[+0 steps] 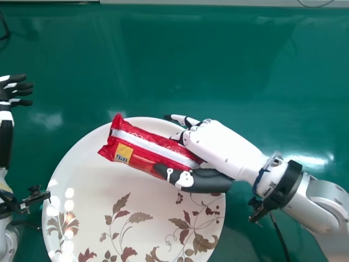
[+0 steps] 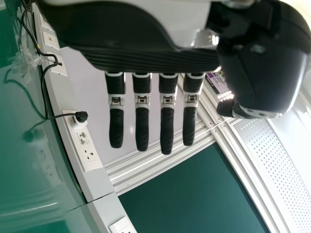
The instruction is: Pick up biscuit and place it in the plate
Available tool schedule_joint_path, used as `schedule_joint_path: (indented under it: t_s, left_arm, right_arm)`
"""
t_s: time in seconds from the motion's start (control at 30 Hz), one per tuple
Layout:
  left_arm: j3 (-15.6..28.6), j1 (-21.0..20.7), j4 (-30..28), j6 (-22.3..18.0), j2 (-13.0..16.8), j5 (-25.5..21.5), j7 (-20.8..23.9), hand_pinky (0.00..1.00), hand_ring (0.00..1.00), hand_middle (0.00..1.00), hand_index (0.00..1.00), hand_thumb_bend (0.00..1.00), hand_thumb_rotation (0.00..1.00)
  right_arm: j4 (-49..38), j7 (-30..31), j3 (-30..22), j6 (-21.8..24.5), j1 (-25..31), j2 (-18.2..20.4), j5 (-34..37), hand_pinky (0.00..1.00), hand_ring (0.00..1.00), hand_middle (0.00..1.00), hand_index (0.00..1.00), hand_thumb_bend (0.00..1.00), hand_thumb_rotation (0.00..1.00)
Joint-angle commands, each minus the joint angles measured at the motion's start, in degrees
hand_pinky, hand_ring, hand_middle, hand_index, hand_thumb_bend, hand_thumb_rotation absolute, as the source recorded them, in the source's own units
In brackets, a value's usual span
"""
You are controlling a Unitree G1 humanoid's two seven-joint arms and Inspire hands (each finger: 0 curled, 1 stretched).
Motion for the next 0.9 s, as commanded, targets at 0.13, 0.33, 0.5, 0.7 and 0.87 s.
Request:
schedule_joint_path:
  t_s: [0.13,0.33,0.5,0.7,0.87]
  left_arm:
    - [-0.02,0.95,-0.36,-0.36,0.07,-0.79,-0.42,0.55,0.67,0.67,0.71,0.28,0.56]
    - [0.05,1.1,-1.2,0.6,-0.32,0.04,0.07,0.56,0.67,0.67,0.72,0.28,0.55]
    - [-0.09,0.85,-0.93,0.55,-0.16,-0.31,-0.18,0.6,0.69,0.68,0.73,0.28,0.56]
    - [-0.16,0.7,-0.91,0.71,-0.2,0.06,-0.03,0.58,0.68,0.67,0.72,0.28,0.56]
    - [-0.31,0.53,-0.95,0.88,-0.11,-0.59,-0.38,0.61,0.69,0.68,0.74,0.29,0.56]
  right_arm:
    - [0.82,-1.04,0.3,-1.28,1.06,1.08,0.34,0.08,0.43,0.47,0.49,0.51,0.0]
    - [-0.83,6.28,-0.48,0.31,-1.84,-3.55,2.16,0.39,0.55,0.66,0.72,0.69,0.32]
    - [-0.59,7.56,-1.3,0.55,-2.57,-4.33,1.86,0.64,0.85,0.97,0.99,0.98,0.67]
    - [-0.57,7.24,-2.1,1.08,-2.56,-4.16,0.99,0.7,0.89,1.0,0.99,1.0,0.67]
    - [-0.4,6.42,-2.44,0.82,-2.61,-3.84,-0.07,0.7,0.89,1.0,0.98,1.0,0.7]
